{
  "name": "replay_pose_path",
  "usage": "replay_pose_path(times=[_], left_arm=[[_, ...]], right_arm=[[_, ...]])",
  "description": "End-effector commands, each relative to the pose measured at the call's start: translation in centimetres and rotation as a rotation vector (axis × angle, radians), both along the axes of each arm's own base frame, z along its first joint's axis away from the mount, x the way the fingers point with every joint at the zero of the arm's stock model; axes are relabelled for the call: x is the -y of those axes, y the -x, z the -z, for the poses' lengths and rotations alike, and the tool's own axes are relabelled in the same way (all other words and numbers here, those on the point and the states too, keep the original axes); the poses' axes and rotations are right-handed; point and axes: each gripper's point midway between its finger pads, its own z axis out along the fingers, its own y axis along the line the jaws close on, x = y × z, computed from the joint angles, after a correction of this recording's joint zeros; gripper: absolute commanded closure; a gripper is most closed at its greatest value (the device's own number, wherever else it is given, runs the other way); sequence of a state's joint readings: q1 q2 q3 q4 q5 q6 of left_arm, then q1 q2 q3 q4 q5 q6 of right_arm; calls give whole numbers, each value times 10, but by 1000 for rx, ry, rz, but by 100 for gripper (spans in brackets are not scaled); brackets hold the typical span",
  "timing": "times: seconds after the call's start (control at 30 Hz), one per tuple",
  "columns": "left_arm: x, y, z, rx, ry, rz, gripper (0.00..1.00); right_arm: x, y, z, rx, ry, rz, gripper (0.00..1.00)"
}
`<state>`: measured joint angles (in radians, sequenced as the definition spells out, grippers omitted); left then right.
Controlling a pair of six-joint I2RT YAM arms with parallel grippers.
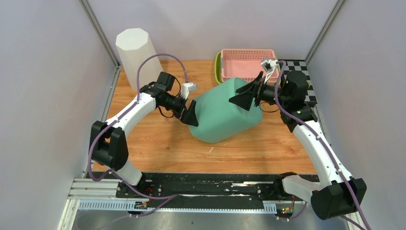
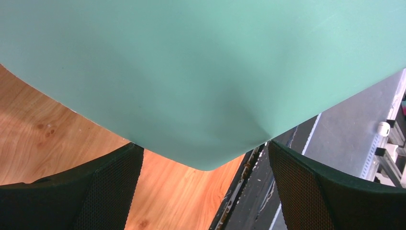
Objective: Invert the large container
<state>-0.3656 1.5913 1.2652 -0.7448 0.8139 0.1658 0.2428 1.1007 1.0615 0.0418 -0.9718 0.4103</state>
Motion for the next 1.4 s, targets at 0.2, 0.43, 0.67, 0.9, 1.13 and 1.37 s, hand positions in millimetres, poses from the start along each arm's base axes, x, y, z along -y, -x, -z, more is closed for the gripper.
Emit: replay_pose_path(times=[0.2, 0.43, 0.67, 0.9, 1.13, 1.37], left_arm=[[25, -3, -36, 156, 180, 88, 0], [26, -10, -23, 129, 164, 56, 0], [22, -19, -18, 161, 127, 11, 0], [18, -27, -16, 194, 92, -26, 0], [13, -35, -13, 202, 79, -67, 0], [14, -36, -12, 189, 93, -76, 0]], right_arm=[[-14, 34, 40, -153, 27, -116, 7], [-17, 29, 49, -174, 33, -102, 7], [-19, 23, 53, -191, 38, -92, 7], [-22, 21, 57, -208, 47, -95, 7], [-25, 19, 58, -211, 61, -94, 7], [-23, 17, 64, -211, 81, -77, 7]])
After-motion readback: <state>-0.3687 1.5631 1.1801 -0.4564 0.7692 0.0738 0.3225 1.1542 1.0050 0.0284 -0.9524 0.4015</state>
